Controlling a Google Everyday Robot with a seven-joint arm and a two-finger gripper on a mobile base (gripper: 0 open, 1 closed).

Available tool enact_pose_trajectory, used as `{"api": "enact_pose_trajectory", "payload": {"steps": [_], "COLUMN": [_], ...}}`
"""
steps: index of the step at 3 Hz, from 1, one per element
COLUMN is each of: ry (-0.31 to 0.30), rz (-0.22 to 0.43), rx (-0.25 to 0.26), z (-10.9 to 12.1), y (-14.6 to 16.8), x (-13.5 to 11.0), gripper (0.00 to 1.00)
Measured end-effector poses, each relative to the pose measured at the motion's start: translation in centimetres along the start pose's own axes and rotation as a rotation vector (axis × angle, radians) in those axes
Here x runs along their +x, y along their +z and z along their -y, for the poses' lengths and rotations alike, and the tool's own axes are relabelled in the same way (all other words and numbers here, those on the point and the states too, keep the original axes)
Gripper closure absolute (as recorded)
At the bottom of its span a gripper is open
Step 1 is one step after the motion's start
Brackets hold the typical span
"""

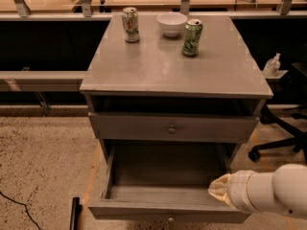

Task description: Close middle drawer

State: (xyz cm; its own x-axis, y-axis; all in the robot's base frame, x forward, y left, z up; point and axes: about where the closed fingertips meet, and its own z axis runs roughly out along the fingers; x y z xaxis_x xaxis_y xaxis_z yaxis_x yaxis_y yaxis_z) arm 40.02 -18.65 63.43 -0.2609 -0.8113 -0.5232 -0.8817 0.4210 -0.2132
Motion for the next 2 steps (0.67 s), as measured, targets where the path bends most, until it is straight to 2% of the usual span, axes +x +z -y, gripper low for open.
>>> {"api": "enact_pose_trajectory", "payload": {"steps": [1,2], "ry": [0.106,0.244], "rz": [0.032,0.079], "rx": [-0.001,-0.051], "z": [-1.7,-4.0], "y": [3.2,7.7], "x": [3.4,6.9], "gripper": [1.00,1.00]}}
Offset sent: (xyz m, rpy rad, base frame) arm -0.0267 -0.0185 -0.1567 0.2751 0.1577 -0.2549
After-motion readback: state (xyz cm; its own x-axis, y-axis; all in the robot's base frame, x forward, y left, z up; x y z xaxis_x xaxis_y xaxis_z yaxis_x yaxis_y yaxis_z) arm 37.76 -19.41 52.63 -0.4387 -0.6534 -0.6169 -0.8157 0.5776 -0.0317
